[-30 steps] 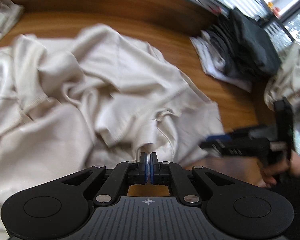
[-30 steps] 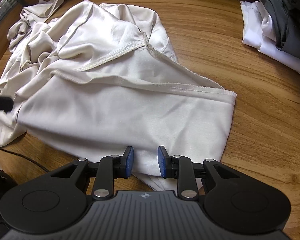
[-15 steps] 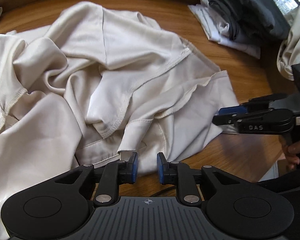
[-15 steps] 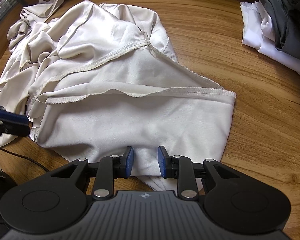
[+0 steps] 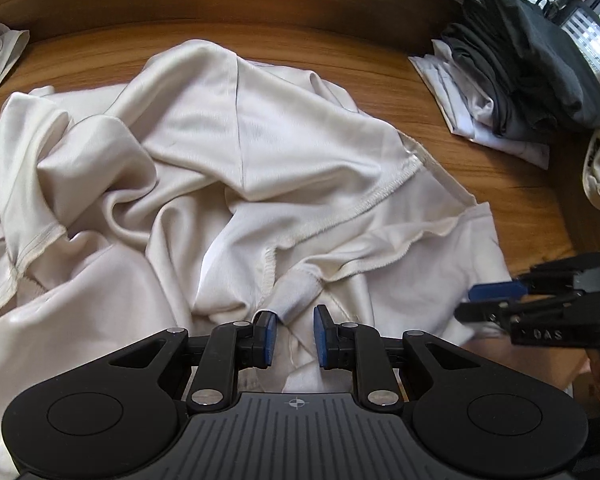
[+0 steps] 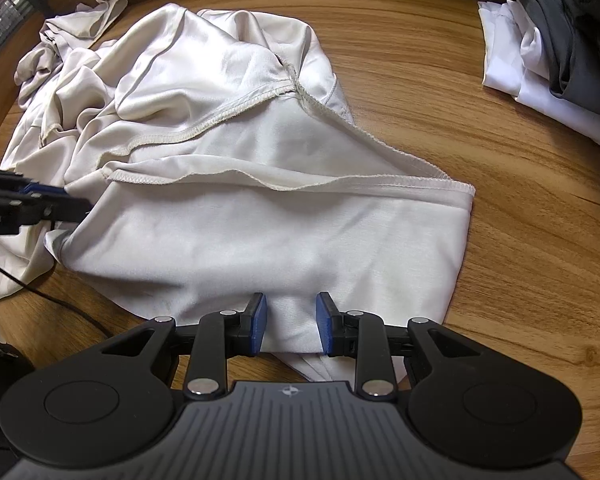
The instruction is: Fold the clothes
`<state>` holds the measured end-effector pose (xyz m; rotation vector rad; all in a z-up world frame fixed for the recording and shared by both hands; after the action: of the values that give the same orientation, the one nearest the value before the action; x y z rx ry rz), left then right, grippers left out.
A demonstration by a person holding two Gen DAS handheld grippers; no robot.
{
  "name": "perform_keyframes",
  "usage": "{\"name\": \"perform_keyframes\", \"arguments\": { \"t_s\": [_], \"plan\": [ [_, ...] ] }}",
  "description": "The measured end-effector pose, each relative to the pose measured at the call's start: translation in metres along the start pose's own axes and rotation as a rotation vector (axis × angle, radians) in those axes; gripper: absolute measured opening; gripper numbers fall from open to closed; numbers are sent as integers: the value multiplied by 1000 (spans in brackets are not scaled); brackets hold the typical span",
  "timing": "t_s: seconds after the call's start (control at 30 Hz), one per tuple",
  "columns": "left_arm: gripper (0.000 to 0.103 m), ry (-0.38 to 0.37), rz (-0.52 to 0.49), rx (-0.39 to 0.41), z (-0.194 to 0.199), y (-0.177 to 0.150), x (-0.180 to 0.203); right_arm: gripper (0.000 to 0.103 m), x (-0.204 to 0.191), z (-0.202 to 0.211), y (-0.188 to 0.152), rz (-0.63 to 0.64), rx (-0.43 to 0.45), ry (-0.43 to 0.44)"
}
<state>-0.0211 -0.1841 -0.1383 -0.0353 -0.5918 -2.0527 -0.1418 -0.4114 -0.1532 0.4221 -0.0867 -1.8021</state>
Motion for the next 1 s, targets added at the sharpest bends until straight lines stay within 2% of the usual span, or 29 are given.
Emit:
{"name": "perform_keyframes", "arguments": {
  "t_s": [0.2,0.27,0.47,0.67,0.8,1.0],
  "plan": [
    [20,2,-5,5,-15,3,1,31,0,0,1,-2,-2,-1],
    [3,-19,1,4,-15,4,0,31,0,0,1,-1,-3,-1],
    [3,-126,87,-1,7,9,-16,32,-1,-1,1,3,-4,-5],
    [3,-241,236,55,41,17,-46,35,-3,0,0,12,-6,-2],
    [3,-192,270,76,44,15,-59,38,-6,0,1,28,-11,-6],
    [3,-158,307,90,47,7,-70,40,-20,4,2,89,-15,-13]
  ]
}}
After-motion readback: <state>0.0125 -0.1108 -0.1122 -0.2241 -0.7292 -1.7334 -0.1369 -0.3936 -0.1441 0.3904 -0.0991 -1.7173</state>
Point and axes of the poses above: each gripper's, at about its wrist camera, not at the fingertips, and z roughly against the way its jaws point, x to its right, y to its top, the point moved 2 cm from there along -z, roughly the way its jaws point, and after that the axes turned 3 degrees about -z, right-handed, at the moved point
